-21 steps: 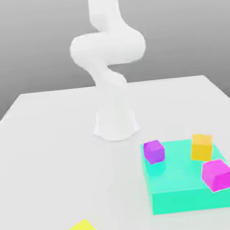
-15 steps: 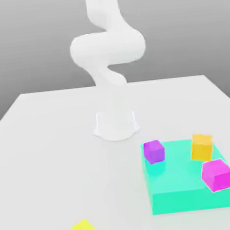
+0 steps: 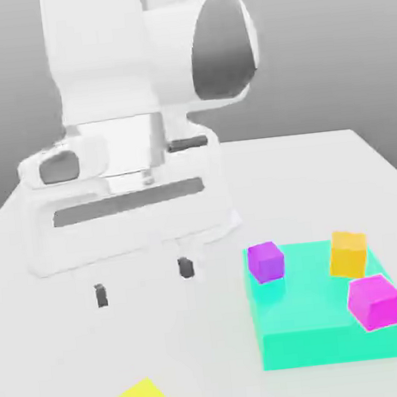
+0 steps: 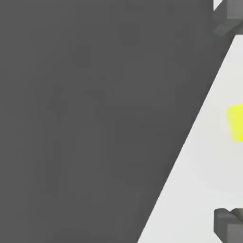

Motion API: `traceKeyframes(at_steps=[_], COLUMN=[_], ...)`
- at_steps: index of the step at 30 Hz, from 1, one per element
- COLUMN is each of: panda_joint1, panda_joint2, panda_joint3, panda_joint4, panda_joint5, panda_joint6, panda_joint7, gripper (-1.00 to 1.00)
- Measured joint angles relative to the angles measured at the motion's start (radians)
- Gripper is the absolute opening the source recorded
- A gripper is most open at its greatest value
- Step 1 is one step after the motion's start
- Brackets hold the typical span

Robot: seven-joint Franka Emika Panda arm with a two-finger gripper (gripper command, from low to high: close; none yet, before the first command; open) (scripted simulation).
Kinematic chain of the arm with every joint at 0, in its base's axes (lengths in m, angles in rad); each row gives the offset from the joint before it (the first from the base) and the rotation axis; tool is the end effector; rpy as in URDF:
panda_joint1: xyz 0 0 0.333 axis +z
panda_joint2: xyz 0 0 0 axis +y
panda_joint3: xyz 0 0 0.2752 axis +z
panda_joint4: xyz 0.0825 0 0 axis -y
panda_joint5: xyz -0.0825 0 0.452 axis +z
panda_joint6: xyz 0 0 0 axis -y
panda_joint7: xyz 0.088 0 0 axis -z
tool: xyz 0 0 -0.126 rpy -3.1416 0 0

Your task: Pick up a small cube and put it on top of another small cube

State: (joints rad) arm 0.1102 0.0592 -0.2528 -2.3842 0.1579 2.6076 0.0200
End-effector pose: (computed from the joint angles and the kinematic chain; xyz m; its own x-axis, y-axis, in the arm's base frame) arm 0.5538 -0.0831 0.2007 0.9440 -0.2894 0.1586 -0.2781 -0.9563 -0.0899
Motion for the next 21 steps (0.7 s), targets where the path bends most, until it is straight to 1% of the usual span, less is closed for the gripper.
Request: traceKeyframes(at_steps=[6, 11, 12, 18, 21], panda_joint1=[-0.052, -0.112, -0.120, -0.124, -0.100], panda_joint2=[0.214, 0.394, 0.415, 0.425, 0.356], panda_joint3=[0.017, 0.084, 0.094, 0.099, 0.068], panda_joint4=[-0.022, 0.009, 0.014, 0.016, 0.000], panda_joint5=[0.009, 0.072, 0.080, 0.083, 0.052], panda_joint6=[0.081, 0.209, 0.224, 0.230, 0.177], panda_joint7=[-0.174, -0.247, -0.253, -0.256, -0.233], gripper=[0.00, 0.00, -1.00, -1.00, -1.00])
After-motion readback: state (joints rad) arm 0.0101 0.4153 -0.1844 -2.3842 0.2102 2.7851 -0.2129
